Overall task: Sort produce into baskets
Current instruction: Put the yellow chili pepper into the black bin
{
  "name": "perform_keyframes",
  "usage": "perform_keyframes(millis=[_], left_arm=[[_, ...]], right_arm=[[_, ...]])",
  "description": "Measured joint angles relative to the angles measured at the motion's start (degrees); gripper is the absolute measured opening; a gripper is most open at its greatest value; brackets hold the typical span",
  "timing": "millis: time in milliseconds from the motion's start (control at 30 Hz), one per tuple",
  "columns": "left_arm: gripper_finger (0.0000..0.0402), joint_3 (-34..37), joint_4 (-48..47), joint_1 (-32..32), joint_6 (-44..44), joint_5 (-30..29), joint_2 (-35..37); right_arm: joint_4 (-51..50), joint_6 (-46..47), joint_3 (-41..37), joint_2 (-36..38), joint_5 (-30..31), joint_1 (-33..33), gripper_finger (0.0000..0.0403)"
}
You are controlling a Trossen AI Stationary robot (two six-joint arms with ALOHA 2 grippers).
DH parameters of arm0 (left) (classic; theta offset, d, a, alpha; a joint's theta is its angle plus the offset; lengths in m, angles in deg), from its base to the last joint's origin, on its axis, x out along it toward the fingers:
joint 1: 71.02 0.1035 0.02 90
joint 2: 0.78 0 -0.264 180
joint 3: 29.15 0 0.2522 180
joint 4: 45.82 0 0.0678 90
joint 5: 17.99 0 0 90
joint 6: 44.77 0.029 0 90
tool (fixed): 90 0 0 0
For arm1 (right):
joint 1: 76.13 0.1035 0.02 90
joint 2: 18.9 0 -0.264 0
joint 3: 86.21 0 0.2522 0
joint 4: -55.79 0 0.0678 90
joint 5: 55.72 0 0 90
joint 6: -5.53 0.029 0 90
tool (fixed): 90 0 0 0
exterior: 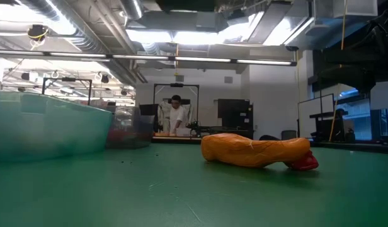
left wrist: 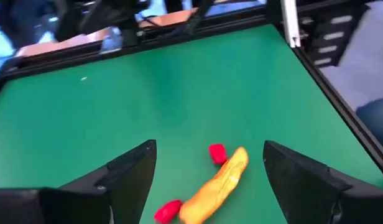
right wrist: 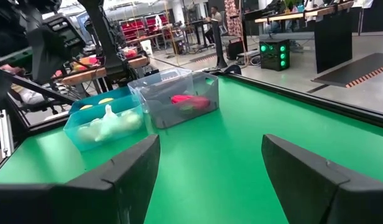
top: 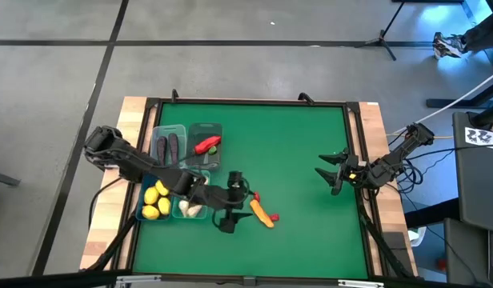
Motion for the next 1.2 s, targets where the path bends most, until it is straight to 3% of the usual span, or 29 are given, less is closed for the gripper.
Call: perform_keyframes(millis=[233,467,900,1200], left_arm=[[0.0292,0.0,4.3,5.0,6.5,11.9,-6.6],[0.0292,0.0,7.6,7.6,14.7,18.7,-12.6],[0.0292,0.0,12.3,9.9,17.9,24.5,-19.7],[0.0292,0.1,11.8,9.9,19.1,24.9,-21.9]], right_arm=[[0.0,0.0,0.0,0.0,0.0,0.0,0.0280],[0.0,0.0,0.0,0.0,0.0,0.0,0.0280],[0.0,0.0,0.0,0.0,0.0,0.0,0.0280],[0.0,0.0,0.0,0.0,0.0,0.0,0.0280]])
